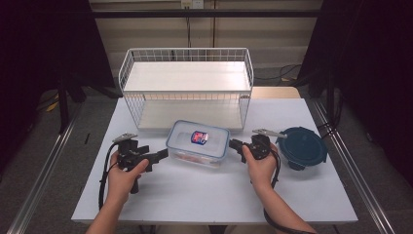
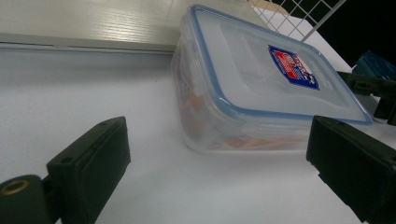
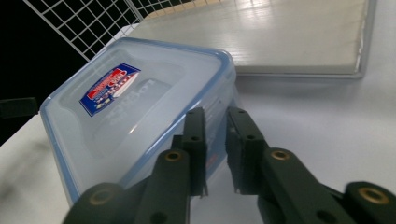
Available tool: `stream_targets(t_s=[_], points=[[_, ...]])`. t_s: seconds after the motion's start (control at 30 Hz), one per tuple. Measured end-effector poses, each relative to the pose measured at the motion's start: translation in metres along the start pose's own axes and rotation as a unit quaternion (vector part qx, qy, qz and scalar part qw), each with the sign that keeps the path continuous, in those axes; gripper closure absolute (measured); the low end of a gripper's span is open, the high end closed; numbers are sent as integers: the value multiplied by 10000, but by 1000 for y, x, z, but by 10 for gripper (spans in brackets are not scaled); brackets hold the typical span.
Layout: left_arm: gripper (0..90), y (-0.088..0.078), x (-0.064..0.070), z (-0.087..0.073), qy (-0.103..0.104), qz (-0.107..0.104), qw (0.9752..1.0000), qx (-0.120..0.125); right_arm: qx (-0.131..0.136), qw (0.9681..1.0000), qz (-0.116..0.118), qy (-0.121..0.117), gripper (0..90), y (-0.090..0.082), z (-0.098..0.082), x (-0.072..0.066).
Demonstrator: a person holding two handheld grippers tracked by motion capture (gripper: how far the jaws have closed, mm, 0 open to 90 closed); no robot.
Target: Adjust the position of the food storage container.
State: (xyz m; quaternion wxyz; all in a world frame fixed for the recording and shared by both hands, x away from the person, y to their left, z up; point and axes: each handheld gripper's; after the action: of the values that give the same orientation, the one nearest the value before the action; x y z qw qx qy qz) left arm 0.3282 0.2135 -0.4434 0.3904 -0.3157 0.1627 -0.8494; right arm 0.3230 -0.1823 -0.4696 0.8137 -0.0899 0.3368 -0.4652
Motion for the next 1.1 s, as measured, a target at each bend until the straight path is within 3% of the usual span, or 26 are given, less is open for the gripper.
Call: stream_targets(t_s=[0.1,0.2,0.33,0.4,0.57,0.8,0.83,0.97,1.1], points=[[60,-1,0,3,-127,-30,9999,-5,81,9998,-153,-91,641,-5,-2,0],[57,0,4,7,36,-26,10000,-40,125,9996,-240,-110,557,-10,-1,-1],[55,3,9,14,-60,-165,9998,-13,286,9994,-187,-33,461,-17,3,-3],[53,6,11,17,-86,-124,9999,-7,376,9992,-144,39,405,-20,5,-3],[43,12,15,22,-153,-253,9995,64,502,9983,168,259,268,-21,5,-4],[24,23,16,27,-336,-381,9987,69,316,9959,648,538,167,-13,3,-11],[23,23,15,27,-288,-383,9988,45,307,9956,688,561,158,-11,3,-12],[18,28,15,29,-341,-503,9980,157,323,9918,939,806,119,-7,-1,-13],[14,33,14,32,-501,-796,9952,274,334,9853,1112,1254,107,-3,-3,-14]])
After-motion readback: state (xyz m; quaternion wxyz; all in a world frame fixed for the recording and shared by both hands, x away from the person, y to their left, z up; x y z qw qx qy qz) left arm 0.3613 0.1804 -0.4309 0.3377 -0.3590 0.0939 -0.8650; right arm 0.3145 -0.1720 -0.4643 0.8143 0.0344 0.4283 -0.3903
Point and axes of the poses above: each handheld gripper's, and its own axes: y roughly forward along the jaws, z roughly out of its top, x roughly to its right, and after that the axes turned 2 degrees about y, right-handed
